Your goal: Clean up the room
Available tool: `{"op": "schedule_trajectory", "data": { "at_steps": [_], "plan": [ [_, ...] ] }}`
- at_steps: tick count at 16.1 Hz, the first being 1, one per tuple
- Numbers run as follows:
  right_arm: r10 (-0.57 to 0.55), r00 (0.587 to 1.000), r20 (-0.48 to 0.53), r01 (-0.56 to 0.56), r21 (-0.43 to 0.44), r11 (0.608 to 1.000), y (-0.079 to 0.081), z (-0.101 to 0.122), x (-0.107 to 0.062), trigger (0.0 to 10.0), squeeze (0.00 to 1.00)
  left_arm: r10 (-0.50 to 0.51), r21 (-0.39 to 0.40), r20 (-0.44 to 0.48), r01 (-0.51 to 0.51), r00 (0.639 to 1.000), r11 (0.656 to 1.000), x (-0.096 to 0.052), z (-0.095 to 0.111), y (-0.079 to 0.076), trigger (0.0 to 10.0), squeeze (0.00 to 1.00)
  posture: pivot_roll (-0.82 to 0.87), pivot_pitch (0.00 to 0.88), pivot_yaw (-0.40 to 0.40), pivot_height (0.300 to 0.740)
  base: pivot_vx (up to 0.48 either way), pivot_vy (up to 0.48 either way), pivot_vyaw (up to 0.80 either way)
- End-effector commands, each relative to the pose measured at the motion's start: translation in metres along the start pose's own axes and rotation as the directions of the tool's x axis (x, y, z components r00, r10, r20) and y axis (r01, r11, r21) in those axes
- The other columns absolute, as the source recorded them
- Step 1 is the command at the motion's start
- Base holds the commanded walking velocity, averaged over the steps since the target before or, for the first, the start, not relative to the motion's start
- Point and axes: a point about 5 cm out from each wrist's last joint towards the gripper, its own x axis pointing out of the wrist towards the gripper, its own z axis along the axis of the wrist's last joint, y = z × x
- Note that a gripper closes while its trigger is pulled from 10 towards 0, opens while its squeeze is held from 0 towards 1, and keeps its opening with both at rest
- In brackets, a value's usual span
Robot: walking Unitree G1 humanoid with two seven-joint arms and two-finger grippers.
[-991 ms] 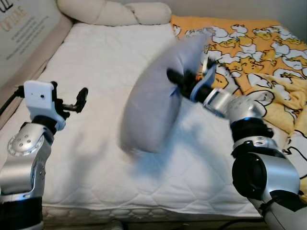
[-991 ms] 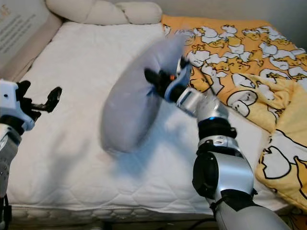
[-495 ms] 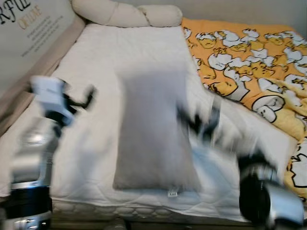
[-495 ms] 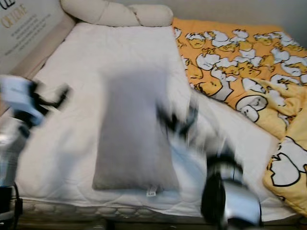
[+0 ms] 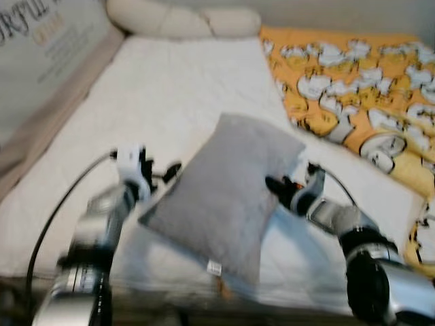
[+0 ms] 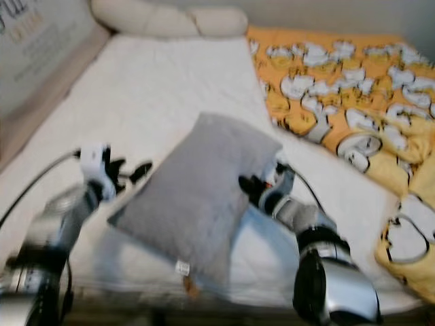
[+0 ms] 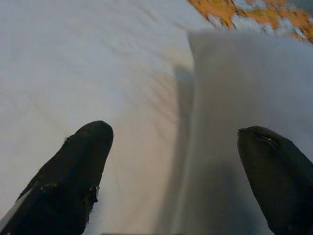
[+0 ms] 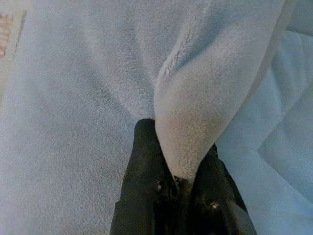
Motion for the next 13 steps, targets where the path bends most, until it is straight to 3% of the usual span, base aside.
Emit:
{"op": "schedule_trajectory", "data": {
  "at_steps": [1, 4, 6, 8, 9, 11, 13],
  "plan": [
    [-0.016, 1.000, -0.005, 0.015, -0.043, 0.999, -0.002, 0.003, -0.001, 0.0, 0.00, 0.029, -0.008, 0.036, -0.029, 0.999, 1.000, 0.005, 0.011, 0.007, 10.0, 1.00, -0.04, 0.000, -0.009, 0.740, 0.000, 0.000, 0.00],
    [-0.024, 1.000, -0.009, 0.023, -0.047, 0.999, -0.007, 0.001, -0.003, 0.0, 0.00, -0.002, -0.074, -0.002, 0.002, 1.000, 0.997, 0.016, 0.009, 0.003, 10.0, 1.00, -0.06, 0.000, -0.002, 0.740, 0.000, 0.000, 0.00],
    [-0.033, 0.999, -0.013, 0.032, -0.048, 0.998, -0.012, -0.002, -0.005, 0.0, 0.00, -0.131, -0.111, -0.097, 0.120, 0.987, 0.987, 0.023, -0.012, -0.016, 10.0, 1.00, -0.08, 0.000, 0.005, 0.740, 0.000, 0.000, 0.00],
    [-0.032, 0.999, -0.010, 0.031, -0.045, 0.998, -0.014, -0.002, -0.006, 0.0, 0.00, -0.171, -0.145, -0.157, 0.149, 0.973, 0.978, 0.024, -0.031, -0.026, 10.0, 1.00, -0.09, 0.000, 0.005, 0.740, 0.000, 0.000, 0.00],
    [-0.032, 0.999, -0.009, 0.032, -0.040, 0.999, -0.015, -0.003, -0.007, 0.0, 0.00, -0.209, -0.194, -0.158, 0.177, 0.965, 0.965, 0.023, -0.038, -0.031, 10.0, 1.00, -0.09, 0.000, 0.004, 0.740, 0.000, 0.000, 0.00],
    [-0.032, 0.999, -0.018, 0.031, -0.040, 0.999, -0.015, -0.004, -0.007, 0.0, 0.00, -0.342, -0.347, -0.094, 0.292, 0.935, 0.891, 0.022, -0.042, -0.043, 10.0, 1.00, -0.08, 0.000, -0.008, 0.740, 0.000, 0.000, 0.00],
    [-0.027, 1.000, -0.016, 0.026, -0.031, 0.999, -0.013, -0.004, -0.005, 0.0, 0.00, -0.413, -0.363, -0.100, 0.353, 0.905, 0.862, 0.020, -0.045, -0.048, 10.0, 1.00, -0.08, 0.000, -0.016, 0.740, 0.000, 0.000, 0.00]
  ]
}}
